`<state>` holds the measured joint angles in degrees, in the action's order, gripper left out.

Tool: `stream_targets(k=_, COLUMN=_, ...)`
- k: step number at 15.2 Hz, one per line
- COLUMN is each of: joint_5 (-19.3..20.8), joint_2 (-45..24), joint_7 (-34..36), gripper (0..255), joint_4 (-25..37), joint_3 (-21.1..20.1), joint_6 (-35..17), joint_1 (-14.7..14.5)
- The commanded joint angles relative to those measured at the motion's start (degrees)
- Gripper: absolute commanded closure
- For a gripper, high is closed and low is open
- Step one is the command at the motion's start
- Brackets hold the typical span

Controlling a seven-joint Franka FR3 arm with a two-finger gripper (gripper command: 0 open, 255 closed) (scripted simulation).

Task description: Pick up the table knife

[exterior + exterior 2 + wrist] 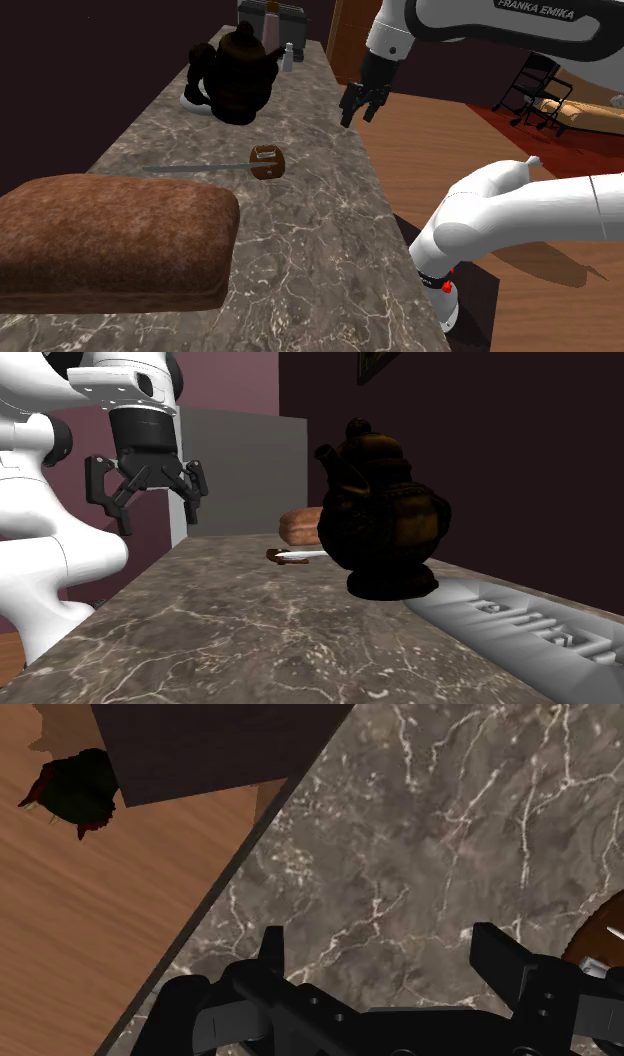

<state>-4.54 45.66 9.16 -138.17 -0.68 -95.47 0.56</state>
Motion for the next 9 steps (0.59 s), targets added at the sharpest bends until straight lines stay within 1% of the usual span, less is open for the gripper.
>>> stream_targets(k=1, joint_5=0.0, joint_2=0.0, joint_7=0.0, gripper=0, joint_4=0.0, joint_3=0.0, joint_6=0.0, joint_1=0.0)
stream_targets(k=5, joint_5=-0.1, joint_2=-9.0, joint_7=-5.3, gripper=0, joint_4=5.7, joint_3=-1.4, joint_6=-2.4, joint_1=-3.7)
stream_targets(k=9, joint_5=0.0, joint_2=-17.3, joint_7=-10.4, gripper=0, joint_4=11.7, joint_3=-3.3, joint_6=-3.6, joint_1=-7.0)
